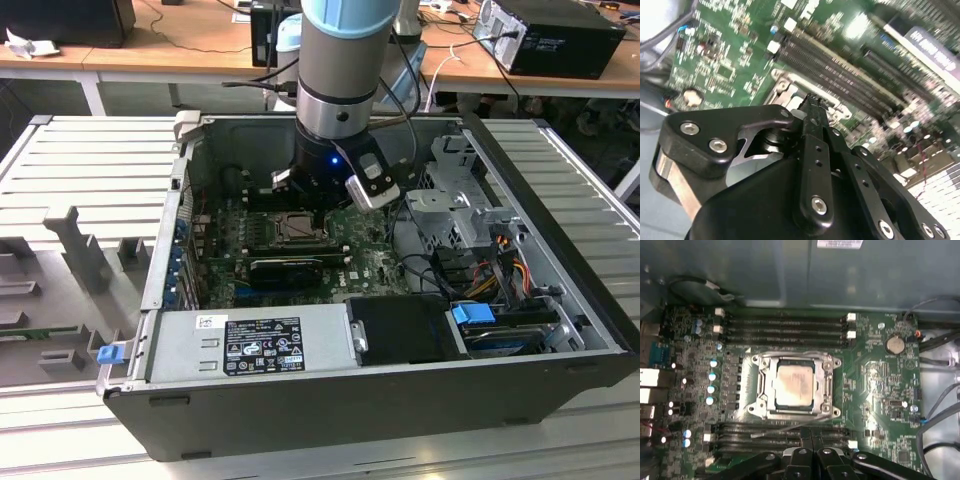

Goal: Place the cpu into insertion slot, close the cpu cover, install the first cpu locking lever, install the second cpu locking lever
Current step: 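Install the second cpu locking lever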

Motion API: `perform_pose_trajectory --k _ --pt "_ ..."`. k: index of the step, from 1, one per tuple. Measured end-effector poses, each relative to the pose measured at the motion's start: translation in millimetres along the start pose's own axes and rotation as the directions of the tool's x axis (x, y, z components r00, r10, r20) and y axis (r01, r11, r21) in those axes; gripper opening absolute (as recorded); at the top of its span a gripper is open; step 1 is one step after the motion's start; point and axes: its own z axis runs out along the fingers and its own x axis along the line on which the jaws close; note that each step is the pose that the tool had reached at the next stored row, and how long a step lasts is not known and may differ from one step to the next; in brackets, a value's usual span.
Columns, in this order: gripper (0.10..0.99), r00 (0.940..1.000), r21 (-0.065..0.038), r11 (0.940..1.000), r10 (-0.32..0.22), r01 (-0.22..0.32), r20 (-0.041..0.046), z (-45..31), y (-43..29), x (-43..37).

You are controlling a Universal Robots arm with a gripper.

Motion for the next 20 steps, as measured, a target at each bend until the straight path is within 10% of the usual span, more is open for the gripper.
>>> perform_pose_trajectory --k 20 --pt "0.106 1.0000 -0.012 0.9999 0.000 0.000 -0.0001 40.8 -6.2 38.0"
